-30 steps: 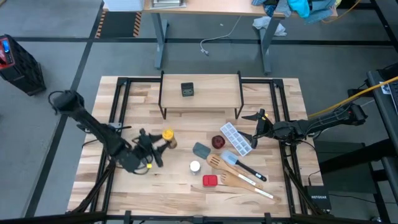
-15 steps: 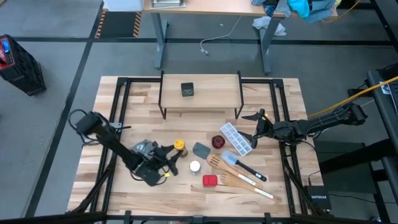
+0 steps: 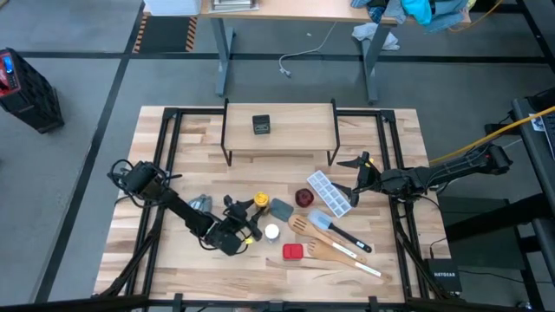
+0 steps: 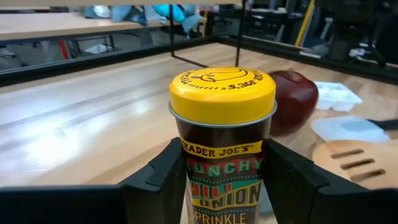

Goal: Shelf spices
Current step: Remove the yellow seasoning bottle from the shelf, then remove the green seasoning can from the shelf

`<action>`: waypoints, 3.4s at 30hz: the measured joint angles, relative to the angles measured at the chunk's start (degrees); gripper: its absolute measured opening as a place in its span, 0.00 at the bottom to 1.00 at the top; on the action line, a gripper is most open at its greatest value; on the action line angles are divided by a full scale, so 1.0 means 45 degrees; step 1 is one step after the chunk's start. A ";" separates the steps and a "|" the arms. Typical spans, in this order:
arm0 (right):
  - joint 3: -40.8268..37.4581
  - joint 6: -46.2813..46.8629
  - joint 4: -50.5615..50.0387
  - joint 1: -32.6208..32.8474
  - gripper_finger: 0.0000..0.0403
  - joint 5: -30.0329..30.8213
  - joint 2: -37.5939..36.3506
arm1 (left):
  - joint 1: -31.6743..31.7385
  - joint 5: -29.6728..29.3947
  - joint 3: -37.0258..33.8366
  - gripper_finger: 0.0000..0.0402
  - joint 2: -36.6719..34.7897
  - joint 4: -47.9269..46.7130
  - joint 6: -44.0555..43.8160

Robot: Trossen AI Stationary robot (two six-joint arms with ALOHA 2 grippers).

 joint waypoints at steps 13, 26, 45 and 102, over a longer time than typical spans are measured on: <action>0.0000 0.0000 -0.0004 -0.0001 0.88 0.0000 -0.0001 | 0.0244 0.1038 0.0000 0.61 0.0004 0.0050 0.0353; 0.0000 0.0000 -0.0002 0.0000 0.88 0.0001 0.0000 | 0.0244 0.1033 0.0000 0.62 0.0000 0.0054 0.0464; 0.0000 0.0000 0.0001 -0.0002 0.88 0.0001 0.0000 | 0.0307 0.0818 0.0000 0.62 -0.0034 0.3579 0.4195; -0.0005 0.0000 -0.0004 0.0003 0.88 0.0000 -0.0004 | 0.2107 0.0671 0.0010 0.97 -0.1871 1.1814 1.4088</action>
